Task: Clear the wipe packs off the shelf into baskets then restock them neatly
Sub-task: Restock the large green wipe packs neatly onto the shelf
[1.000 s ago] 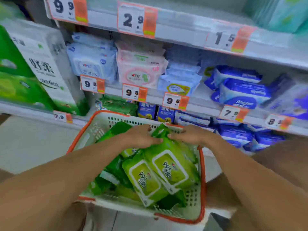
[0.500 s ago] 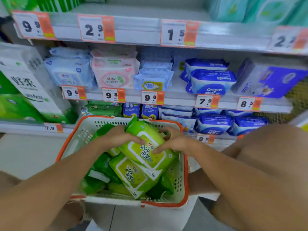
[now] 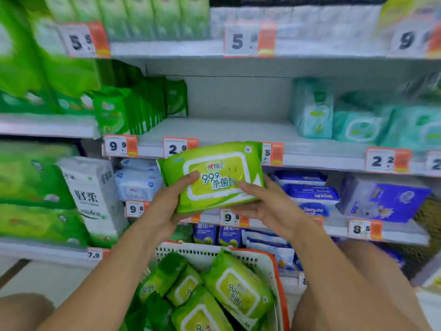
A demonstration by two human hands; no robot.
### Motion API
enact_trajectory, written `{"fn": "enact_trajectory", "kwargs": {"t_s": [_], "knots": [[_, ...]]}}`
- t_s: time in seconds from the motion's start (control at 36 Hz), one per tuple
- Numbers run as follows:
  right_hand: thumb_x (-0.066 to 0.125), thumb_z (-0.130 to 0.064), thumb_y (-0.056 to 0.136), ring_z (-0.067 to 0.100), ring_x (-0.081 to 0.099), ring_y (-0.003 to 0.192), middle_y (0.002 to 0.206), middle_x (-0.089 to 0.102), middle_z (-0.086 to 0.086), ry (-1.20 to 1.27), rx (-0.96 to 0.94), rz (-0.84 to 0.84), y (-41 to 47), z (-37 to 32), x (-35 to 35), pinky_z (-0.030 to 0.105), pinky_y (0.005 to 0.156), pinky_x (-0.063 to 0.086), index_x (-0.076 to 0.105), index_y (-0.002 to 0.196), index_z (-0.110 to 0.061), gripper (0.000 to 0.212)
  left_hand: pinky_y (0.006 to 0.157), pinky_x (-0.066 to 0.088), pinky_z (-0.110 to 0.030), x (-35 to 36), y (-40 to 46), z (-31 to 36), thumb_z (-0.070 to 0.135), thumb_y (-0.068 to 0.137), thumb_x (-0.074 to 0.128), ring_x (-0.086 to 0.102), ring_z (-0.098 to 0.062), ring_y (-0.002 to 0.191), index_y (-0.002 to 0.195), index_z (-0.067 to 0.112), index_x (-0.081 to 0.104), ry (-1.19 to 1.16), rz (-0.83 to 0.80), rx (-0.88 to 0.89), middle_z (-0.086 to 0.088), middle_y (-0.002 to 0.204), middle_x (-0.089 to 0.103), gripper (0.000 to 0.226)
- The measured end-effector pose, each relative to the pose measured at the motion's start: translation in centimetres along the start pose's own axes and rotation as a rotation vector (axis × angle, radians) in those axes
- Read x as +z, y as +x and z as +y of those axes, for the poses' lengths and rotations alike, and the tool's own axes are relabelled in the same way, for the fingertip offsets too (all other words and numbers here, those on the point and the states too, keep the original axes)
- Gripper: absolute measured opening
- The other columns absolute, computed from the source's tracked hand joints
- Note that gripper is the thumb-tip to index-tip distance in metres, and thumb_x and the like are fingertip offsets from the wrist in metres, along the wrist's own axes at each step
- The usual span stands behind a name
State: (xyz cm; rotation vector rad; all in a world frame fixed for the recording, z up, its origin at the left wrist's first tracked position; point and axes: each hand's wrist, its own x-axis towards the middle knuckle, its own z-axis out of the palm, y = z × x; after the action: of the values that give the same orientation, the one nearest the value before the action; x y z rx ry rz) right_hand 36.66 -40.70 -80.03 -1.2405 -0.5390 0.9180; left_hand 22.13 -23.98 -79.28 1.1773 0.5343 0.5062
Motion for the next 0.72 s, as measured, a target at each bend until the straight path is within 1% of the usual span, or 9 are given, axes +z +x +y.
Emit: {"fn": "enact_trajectory", "kwargs": {"t_s": [0.06,0.11,0.22,0.33,0.39,0.5,0.61,0.67,0.72], "knots": [[0.080,-0.026,0.067,0.036,0.070,0.091,0.111,0.075,0.008,-0.013,-0.040,0.053,0.0,1.0,1.7,0.043,0.080,0.061,0.054,0.131,-0.013,0.070,0.081,0.060,-0.045,-0.8,-0.1,-0.1,0.038,0.066,0.074,0.075,-0.020,0.089,0.115,0.021,0.069,0.006,0.007,-0.016,-0.002,0.102,0.077,0.052],[0.079,-0.024,0.068,0.027,0.072,0.093,0.109,0.076,0.004,-0.034,-0.065,0.060,-0.2,1.7,2.1,0.041,0.079,0.062,0.058,0.122,-0.017,0.059,0.083,0.058,-0.050,-1.4,-0.5,-0.1,0.038,0.065,0.077,0.074,-0.023,0.094,0.123,0.023,0.065,0.029,0.013,-0.015,-0.003,0.106,0.076,0.062],[0.081,-0.033,0.067,0.021,0.069,0.112,0.117,0.074,0.000,-0.126,-0.100,0.104,-1.1,1.1,2.1,0.043,0.083,0.060,0.058,0.128,-0.020,0.067,0.077,0.060,-0.040,-1.1,-0.9,0.2,0.034,0.063,0.077,0.074,-0.019,0.093,0.128,0.020,0.062,0.036,-0.007,0.060,-0.002,0.105,0.076,0.068],[0.077,-0.036,0.070,0.008,0.071,0.104,0.110,0.076,-0.009,-0.366,-0.285,0.116,-2.1,-2.5,2.0,0.021,0.086,0.057,0.064,0.123,-0.023,0.056,0.098,0.051,-0.047,0.0,-1.0,1.5,0.039,0.063,0.088,0.072,-0.021,0.103,0.124,0.023,0.064,0.070,-0.047,0.213,0.000,0.111,0.075,0.068],[0.077,-0.031,0.071,0.010,0.072,0.101,0.107,0.077,-0.007,-0.377,-0.382,0.107,-1.6,-5.7,1.3,0.021,0.086,0.057,0.065,0.122,-0.018,0.053,0.099,0.049,-0.046,1.3,0.0,3.5,0.047,0.060,0.086,0.070,-0.022,0.107,0.123,0.024,0.065,0.095,-0.098,0.330,0.000,0.115,0.074,0.070],[0.083,-0.046,0.075,0.012,0.069,0.111,0.117,0.074,-0.006,-0.503,-0.443,0.157,2.0,-12.9,-1.4,0.034,0.101,0.050,0.063,0.128,-0.019,0.062,0.094,0.053,-0.034,5.5,5.3,9.5,0.059,0.070,0.077,0.071,-0.007,0.100,0.119,0.028,0.066,0.383,-0.119,0.543,0.012,0.107,0.075,0.060],[0.079,-0.023,0.085,0.006,0.071,0.103,0.111,0.075,-0.008,-0.605,-0.417,0.204,7.3,-16.7,-5.3,0.028,0.096,0.053,0.065,0.124,-0.018,0.042,0.087,0.056,-0.024,8.7,13.2,11.9,0.048,0.087,0.067,0.069,0.002,0.090,0.122,0.029,0.065,0.651,-0.180,0.551,0.015,0.104,0.073,0.039],[0.080,-0.012,0.083,-0.001,0.071,0.089,0.100,0.075,-0.011,-0.659,-0.374,0.232,9.8,-16.9,-6.9,0.024,0.088,0.056,0.065,0.120,-0.014,0.040,0.085,0.055,-0.022,9.9,17.2,10.9,0.040,0.092,0.065,0.069,-0.001,0.091,0.128,0.024,0.062,0.732,-0.202,0.501,0.009,0.108,0.072,0.039],[0.087,-0.009,0.074,0.008,0.070,0.097,0.107,0.070,-0.003,-0.743,-0.338,0.364,12.2,-16.3,-8.4,0.030,0.094,0.054,0.058,0.123,-0.012,0.057,0.098,0.050,-0.030,10.6,20.9,8.9,0.037,0.093,0.066,0.066,-0.016,0.106,0.130,0.018,0.060,0.813,-0.211,0.453,-0.002,0.121,0.069,0.041]]}}
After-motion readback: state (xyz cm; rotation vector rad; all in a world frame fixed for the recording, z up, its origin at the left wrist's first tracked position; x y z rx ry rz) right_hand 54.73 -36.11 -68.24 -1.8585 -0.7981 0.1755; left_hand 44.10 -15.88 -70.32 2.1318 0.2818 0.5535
